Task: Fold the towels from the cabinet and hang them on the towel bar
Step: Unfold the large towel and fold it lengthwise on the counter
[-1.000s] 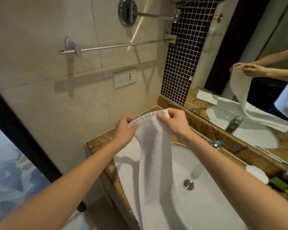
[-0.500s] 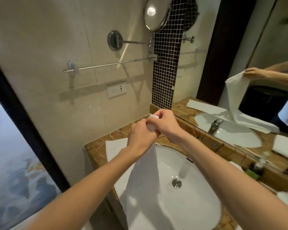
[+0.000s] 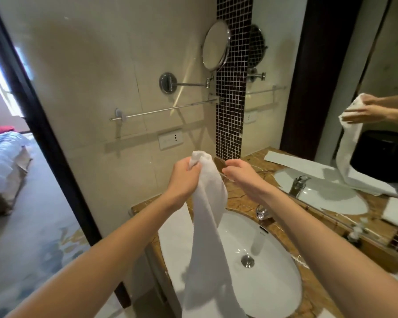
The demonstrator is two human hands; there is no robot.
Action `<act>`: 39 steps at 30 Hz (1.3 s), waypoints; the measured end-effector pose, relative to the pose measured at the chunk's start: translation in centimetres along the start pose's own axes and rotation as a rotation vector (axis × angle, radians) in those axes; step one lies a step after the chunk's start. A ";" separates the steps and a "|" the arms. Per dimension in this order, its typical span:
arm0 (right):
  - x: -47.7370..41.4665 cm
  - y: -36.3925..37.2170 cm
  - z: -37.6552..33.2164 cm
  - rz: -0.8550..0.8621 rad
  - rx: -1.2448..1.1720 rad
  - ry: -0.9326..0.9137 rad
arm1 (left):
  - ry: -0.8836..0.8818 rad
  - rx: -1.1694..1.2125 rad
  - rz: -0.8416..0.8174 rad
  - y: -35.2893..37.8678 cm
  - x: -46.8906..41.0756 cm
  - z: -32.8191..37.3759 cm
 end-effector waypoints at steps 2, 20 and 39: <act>0.6 -0.3 1.3 -0.097 -0.103 0.087 | 0.021 0.077 -0.038 0.0 0.2 1.5; 8.9 -5.6 -9.1 -0.320 -0.358 -0.191 | 0.099 0.460 -0.041 -2.2 2.6 15.2; 18.2 -13.5 -24.3 -0.104 -0.348 -0.689 | 0.363 0.536 -0.265 -3.6 8.1 31.2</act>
Point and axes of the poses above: each hand's wrist, its own x-axis away from the middle knuckle, its own y-axis out of the palm, z = x × y, the point moved 4 cm from there along -x, towards the middle knuckle, and after that the axes turned 14 degrees about x, right-handed, at the moved point
